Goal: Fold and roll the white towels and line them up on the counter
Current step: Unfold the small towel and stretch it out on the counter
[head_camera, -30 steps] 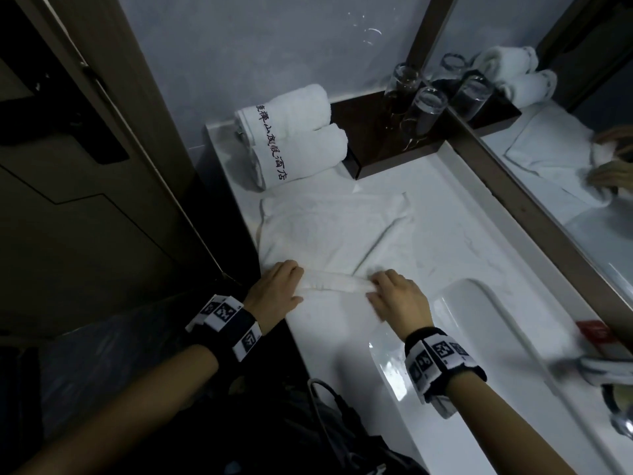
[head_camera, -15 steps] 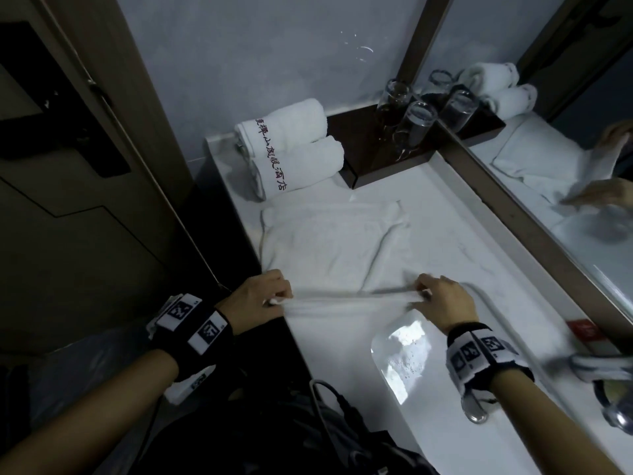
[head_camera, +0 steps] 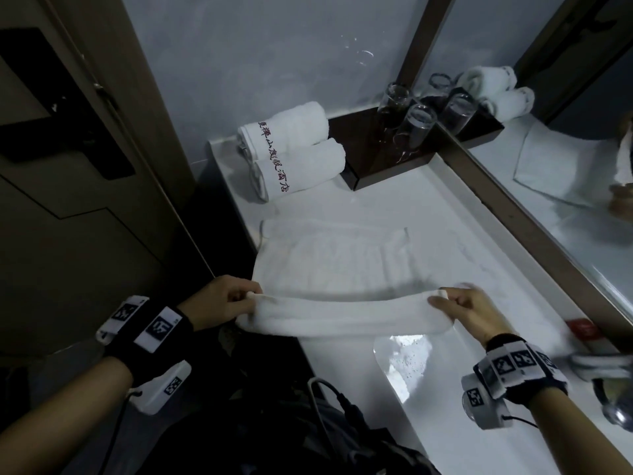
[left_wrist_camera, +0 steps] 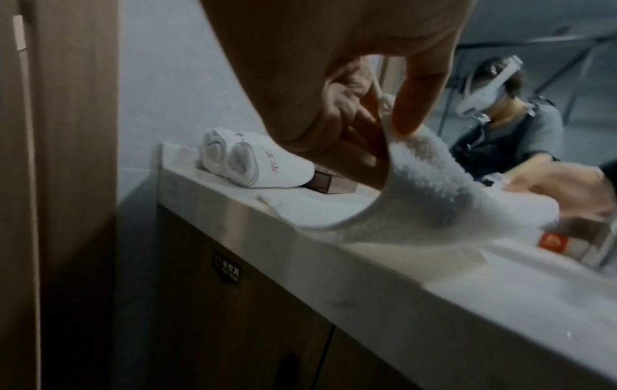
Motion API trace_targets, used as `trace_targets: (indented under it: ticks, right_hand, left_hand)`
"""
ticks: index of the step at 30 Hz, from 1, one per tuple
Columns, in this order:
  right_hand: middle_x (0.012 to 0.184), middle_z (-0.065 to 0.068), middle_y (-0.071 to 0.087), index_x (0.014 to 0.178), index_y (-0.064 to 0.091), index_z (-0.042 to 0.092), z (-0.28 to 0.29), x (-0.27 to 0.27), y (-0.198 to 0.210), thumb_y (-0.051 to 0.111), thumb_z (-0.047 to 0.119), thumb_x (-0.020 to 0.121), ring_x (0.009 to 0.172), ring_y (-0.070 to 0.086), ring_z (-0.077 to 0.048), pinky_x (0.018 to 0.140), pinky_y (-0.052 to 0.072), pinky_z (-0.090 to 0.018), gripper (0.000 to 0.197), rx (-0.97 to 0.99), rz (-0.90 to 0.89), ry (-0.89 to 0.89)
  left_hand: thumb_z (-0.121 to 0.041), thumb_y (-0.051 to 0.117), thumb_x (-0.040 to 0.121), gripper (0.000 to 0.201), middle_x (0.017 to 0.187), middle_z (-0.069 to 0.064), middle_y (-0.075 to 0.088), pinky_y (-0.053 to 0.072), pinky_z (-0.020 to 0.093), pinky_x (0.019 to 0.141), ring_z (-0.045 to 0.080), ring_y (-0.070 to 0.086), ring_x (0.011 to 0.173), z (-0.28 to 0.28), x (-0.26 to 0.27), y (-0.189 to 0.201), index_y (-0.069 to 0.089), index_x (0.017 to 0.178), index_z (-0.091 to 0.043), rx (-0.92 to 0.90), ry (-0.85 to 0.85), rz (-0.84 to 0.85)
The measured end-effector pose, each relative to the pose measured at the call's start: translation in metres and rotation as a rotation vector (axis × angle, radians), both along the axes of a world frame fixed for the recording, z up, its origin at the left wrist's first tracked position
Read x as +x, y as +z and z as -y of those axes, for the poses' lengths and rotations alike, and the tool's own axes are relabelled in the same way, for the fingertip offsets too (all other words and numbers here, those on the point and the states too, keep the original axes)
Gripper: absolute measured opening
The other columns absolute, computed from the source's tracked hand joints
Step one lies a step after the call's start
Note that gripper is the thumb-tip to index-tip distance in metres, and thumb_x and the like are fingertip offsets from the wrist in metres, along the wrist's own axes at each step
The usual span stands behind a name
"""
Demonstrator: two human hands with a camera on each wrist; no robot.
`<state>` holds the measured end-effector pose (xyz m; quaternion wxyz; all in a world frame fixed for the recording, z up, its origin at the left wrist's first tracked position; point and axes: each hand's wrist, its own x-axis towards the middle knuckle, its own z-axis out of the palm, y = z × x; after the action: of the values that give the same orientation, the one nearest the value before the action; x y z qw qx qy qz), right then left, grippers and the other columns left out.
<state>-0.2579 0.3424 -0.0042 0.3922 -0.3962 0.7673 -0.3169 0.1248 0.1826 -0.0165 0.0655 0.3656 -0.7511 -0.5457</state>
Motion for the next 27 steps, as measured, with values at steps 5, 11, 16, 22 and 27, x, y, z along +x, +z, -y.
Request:
trace_targets:
  ticks: [5,11,16,22,27]
  right_hand:
    - [0.063,-0.004,0.048,0.076,0.059,0.005,0.024,0.008,-0.004,0.055,0.023,0.092,0.056,0.042,-0.012,0.05,0.036,-0.017,0.024,-0.111,-0.059,-0.056]
    - [0.062,-0.007,0.037,0.066,0.045,0.001,0.081,-0.006,-0.024,0.059,0.031,0.088,0.061,0.034,-0.018,0.058,0.029,-0.027,0.04,-0.086,-0.146,-0.163]
    - [0.065,-0.008,0.037,0.069,0.042,-0.001,0.126,-0.026,-0.04,0.06,0.033,0.086,0.063,0.033,-0.018,0.055,0.027,-0.025,0.042,-0.058,-0.139,-0.251]
    - [0.07,-0.013,0.047,0.076,0.048,-0.004,0.149,-0.035,-0.066,0.057,0.026,0.089,0.069,0.039,-0.02,0.055,0.027,-0.025,0.034,0.008,-0.221,-0.22]
    - [0.063,-0.007,0.044,0.063,0.036,0.01,0.16,-0.039,-0.073,0.054,0.028,0.09,0.068,0.038,-0.025,0.054,0.023,-0.032,0.037,0.032,-0.283,-0.213]
  left_hand:
    - [0.002,0.058,0.085,0.013,0.079,0.005,0.065,0.049,0.011,0.062,0.001,0.059,0.07,0.011,-0.004,-0.007,0.065,0.089,-0.009,0.099,0.316,-0.114]
    - [-0.006,0.063,0.084,0.006,0.081,0.01,0.064,0.051,0.011,0.058,0.012,0.059,0.074,0.052,-0.035,-0.013,0.065,0.089,-0.007,0.015,0.646,-0.179]
    - [-0.007,0.061,0.086,0.016,0.086,0.013,0.066,0.054,0.029,0.075,0.019,0.061,0.077,0.083,-0.059,-0.027,0.065,0.094,0.006,-0.076,0.66,-0.107]
    - [-0.01,0.063,0.085,0.017,0.093,0.02,0.07,0.051,0.036,0.084,0.031,0.065,0.089,0.106,-0.074,-0.048,0.067,0.092,0.005,-0.179,0.64,0.074]
    - [-0.01,0.061,0.086,0.017,0.09,0.022,0.069,0.044,0.026,0.076,0.028,0.063,0.085,0.114,-0.082,-0.057,0.064,0.088,0.006,-0.202,0.65,0.121]
